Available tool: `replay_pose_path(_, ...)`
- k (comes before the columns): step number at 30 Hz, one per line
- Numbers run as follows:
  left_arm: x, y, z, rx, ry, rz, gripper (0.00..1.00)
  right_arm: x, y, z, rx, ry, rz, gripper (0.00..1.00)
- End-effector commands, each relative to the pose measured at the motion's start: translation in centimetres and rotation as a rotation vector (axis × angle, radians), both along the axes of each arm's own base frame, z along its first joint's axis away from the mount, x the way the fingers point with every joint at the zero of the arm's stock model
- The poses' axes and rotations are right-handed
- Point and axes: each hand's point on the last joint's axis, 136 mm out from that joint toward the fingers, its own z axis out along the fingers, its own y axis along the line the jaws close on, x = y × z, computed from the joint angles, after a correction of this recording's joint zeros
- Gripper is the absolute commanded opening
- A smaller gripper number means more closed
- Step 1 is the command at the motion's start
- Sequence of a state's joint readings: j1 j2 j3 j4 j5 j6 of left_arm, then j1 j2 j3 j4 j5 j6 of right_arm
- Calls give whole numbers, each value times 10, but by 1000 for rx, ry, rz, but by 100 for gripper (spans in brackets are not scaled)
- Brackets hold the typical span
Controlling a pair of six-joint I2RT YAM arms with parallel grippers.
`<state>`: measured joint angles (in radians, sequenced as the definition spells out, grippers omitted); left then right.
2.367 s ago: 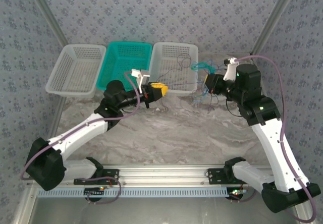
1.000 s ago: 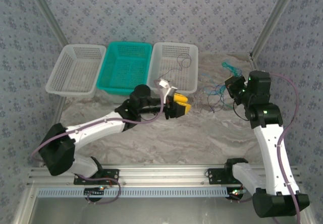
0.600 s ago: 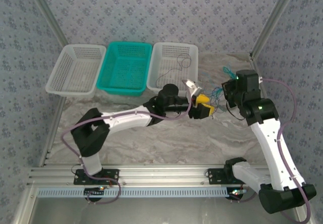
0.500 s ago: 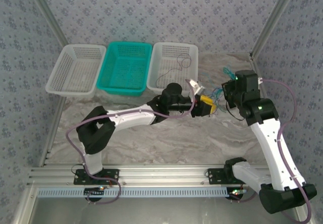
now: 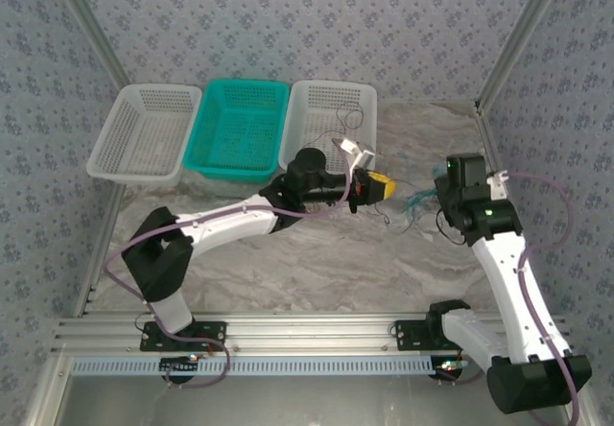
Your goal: Untangle the cables
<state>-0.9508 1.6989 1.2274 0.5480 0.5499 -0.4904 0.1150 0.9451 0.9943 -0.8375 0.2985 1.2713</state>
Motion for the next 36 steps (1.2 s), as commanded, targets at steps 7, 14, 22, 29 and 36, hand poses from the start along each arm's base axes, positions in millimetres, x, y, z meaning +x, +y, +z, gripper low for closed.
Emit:
replay_pose_path(7, -12, 13, 12, 22, -35, -18, 0, -12, 10, -80, 95, 116, 303, 89)
replay_pose_path(14, -9, 28, 30, 2, -33, 36, 0, 1, 55, -28, -74, -88, 646, 100)
replay_pose_path(22, -12, 57, 77, 3, -130, 94, 0, -2, 139, -72, 36, -9, 929, 89)
replay_pose_path(29, -20, 77, 96, -24, -175, 131, 0, 2, 162, -114, 58, 90, 956, 80)
replay_pose_path(36, -20, 93, 99, -16, -195, 188, 0, -5, 134, -169, 14, 304, 794, 41)
